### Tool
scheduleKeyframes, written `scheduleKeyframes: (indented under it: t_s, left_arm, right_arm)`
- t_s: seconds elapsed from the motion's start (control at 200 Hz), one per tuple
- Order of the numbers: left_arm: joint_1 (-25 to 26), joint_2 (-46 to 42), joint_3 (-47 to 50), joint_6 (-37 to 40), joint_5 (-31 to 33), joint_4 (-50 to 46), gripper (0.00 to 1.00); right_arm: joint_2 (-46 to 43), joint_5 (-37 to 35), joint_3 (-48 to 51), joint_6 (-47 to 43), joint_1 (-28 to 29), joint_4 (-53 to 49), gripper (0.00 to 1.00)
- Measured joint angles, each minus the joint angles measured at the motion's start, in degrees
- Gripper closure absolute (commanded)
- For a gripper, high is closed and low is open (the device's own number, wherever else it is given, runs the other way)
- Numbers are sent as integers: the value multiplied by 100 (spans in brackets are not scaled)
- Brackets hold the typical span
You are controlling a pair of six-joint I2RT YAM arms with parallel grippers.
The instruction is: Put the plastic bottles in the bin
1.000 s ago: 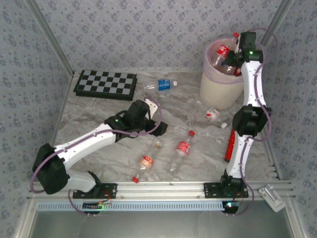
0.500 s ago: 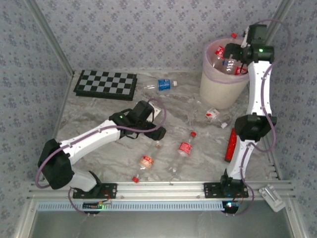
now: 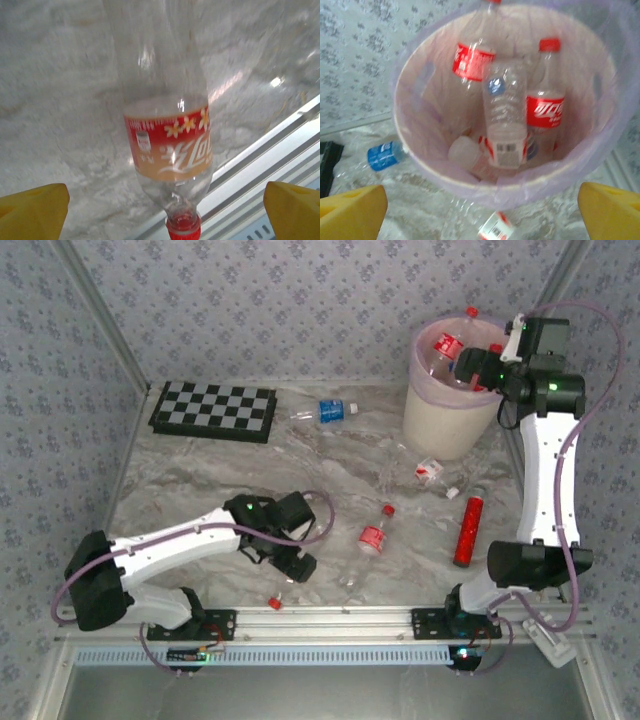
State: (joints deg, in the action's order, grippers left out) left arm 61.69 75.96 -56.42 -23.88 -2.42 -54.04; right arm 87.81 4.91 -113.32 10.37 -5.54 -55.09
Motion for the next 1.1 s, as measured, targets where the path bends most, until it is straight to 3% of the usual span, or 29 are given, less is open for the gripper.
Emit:
scheduleKeyframes:
  t_s: [0.295, 0.395, 0.595, 0.75, 0.9, 0.985, 1.1]
  left_arm:
    - [234, 310, 647, -326, -103, 420, 1]
    - [245, 575, 719, -319, -120, 603, 8]
    - [245, 885, 739, -223, -107, 822, 37]
    - [245, 966, 595, -149, -48, 796, 45]
    - [234, 852, 278, -103, 400, 776, 49]
    - [96, 553, 127, -61, 748, 1069, 49]
    - [-555, 46, 155, 13, 638, 2260, 68]
  right_arm:
    - [-597, 1200, 640, 380, 0, 299, 0]
    - [-828, 1493, 706, 461, 0, 426, 0]
    - [-1217, 1978, 927, 586, 0, 684, 0]
    - [-1360, 2398, 1303, 682, -7, 984, 0]
    - [-1471, 3407, 2120, 813, -2, 1381, 0]
    - [-1563, 3792, 2640, 922, 61, 1578, 2]
    - [-1808, 4000, 3230, 1058, 306, 1744, 7]
